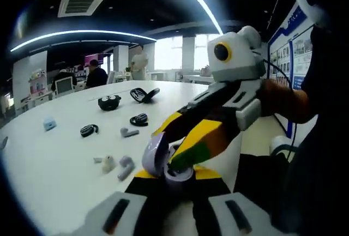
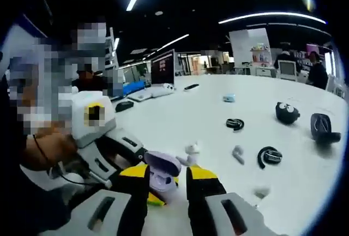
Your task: Pick up the earbuds from the table and place the earbuds into the earbud case
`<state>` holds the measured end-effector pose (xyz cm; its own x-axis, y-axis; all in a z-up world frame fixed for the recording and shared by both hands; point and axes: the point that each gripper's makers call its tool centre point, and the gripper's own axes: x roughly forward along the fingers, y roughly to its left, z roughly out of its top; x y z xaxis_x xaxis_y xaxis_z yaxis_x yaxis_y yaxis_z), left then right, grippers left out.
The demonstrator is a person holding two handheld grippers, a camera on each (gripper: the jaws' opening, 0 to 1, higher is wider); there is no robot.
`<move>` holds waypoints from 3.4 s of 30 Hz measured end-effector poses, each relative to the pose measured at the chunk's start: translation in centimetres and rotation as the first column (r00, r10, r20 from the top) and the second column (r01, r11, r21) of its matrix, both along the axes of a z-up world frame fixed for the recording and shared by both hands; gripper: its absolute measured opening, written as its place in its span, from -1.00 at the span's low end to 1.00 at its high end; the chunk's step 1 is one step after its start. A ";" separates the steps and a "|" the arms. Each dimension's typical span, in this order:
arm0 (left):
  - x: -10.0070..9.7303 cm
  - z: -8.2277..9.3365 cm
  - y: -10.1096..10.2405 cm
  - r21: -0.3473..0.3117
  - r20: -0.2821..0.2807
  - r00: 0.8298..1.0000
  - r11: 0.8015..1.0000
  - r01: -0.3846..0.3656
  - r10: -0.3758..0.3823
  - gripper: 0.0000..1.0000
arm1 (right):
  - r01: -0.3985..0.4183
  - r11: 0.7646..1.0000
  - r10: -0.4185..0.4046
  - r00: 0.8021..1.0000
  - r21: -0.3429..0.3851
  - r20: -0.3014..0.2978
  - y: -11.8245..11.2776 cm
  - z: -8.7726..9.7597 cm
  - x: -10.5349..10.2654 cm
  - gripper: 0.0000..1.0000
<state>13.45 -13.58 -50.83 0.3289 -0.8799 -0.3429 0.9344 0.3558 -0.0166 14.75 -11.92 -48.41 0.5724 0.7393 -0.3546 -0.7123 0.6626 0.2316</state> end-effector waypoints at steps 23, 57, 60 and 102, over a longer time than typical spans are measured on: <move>0.0 0.0 0.2 -0.022 -0.002 1.000 1.000 0.002 -0.002 -0.60 | -0.001 0.999 0.002 1.000 0.043 -0.026 -2.0 1.3 0.1 -0.47; 0.0 0.0 0.2 -0.022 -0.006 1.000 1.000 0.002 -0.002 -0.60 | -0.066 0.955 0.046 0.996 -0.290 -0.075 -5.0 -2.5 7.0 -0.60; 0.1 0.0 0.2 -0.024 -0.007 1.000 1.000 0.002 -0.002 -0.60 | -0.069 0.958 0.048 0.996 -0.280 -0.081 -4.7 -2.3 6.7 -0.61; 0.1 0.0 0.1 -0.024 -0.011 1.000 1.000 0.001 -0.001 -0.60 | -0.024 0.994 0.003 0.982 -0.110 -0.189 -5.5 -2.4 8.6 -0.70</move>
<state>13.53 -13.46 -50.87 0.3241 -0.8884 -0.3251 0.9346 0.3540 -0.0355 23.35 -17.39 -50.80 0.4777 0.6966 -0.5353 -0.6723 0.6821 0.2877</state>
